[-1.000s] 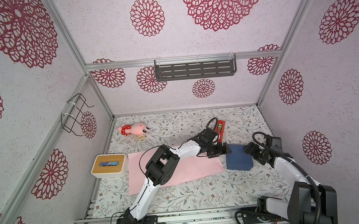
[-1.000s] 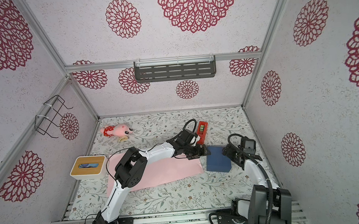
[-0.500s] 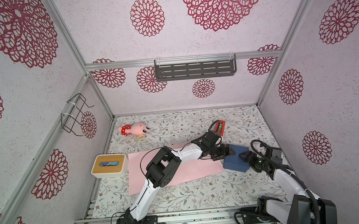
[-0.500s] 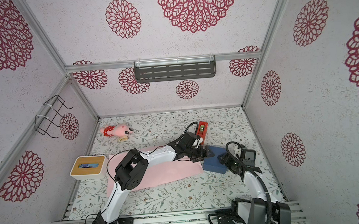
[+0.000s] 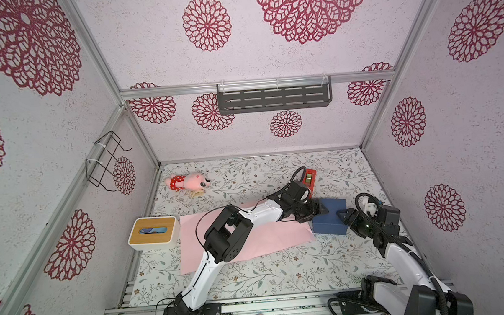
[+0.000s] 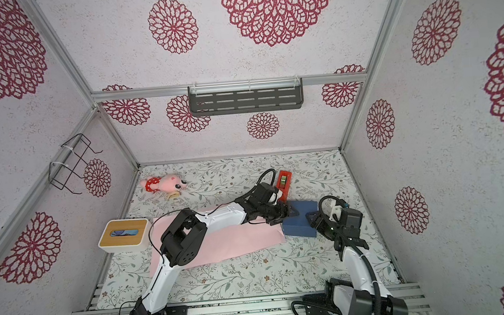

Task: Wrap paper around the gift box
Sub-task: 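Lift the blue box with both grippers and carry it onto the pink paper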

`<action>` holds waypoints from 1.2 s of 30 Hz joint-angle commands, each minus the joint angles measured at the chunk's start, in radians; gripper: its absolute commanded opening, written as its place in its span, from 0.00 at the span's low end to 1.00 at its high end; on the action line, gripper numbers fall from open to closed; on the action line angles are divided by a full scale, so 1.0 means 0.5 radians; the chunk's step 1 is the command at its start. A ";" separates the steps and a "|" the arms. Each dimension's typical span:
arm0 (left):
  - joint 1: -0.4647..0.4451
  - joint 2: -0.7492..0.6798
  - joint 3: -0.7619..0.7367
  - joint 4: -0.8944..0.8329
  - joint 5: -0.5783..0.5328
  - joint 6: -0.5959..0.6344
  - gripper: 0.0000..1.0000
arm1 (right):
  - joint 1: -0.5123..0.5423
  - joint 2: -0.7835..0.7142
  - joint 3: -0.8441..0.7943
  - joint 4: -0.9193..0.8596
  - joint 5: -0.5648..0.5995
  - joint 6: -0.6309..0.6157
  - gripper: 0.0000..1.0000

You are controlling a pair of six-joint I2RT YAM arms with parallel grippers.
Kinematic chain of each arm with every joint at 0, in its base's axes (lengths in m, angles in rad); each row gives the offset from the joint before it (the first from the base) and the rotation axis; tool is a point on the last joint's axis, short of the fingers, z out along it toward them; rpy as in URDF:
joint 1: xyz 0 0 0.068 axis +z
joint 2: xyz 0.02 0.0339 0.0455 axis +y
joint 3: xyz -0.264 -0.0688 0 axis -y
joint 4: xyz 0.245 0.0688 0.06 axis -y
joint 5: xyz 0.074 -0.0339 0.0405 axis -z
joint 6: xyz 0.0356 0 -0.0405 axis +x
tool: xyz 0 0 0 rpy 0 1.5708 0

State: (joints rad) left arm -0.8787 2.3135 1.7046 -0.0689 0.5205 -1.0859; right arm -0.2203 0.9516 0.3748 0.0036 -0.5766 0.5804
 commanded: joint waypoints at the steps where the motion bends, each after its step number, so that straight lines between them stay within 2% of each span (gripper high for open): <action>1: -0.083 -0.092 0.094 0.309 0.253 -0.096 0.80 | 0.068 -0.108 0.068 0.076 -0.347 0.123 0.67; 9: -0.083 -0.203 0.040 0.306 0.260 -0.078 0.79 | 0.156 -0.163 0.114 0.024 -0.275 0.170 0.66; 12: -0.083 -0.262 0.006 0.291 0.251 -0.065 0.79 | 0.281 -0.163 0.152 -0.004 -0.196 0.183 0.65; 20: -0.059 -0.597 -0.321 0.170 0.106 0.078 0.79 | 0.595 -0.105 0.180 0.062 0.019 0.275 0.63; 30: -0.024 -0.972 -0.734 0.130 -0.034 0.100 0.79 | 1.141 0.040 0.224 0.295 0.355 0.462 0.61; 36: 0.065 -1.334 -1.173 0.003 -0.182 0.130 0.79 | 1.491 0.295 0.293 0.495 0.530 0.544 0.60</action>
State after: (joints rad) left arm -0.8383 1.7927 1.2045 -0.1905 0.3958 -1.0473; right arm 0.3511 1.0107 0.4603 0.1116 -0.2230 0.7696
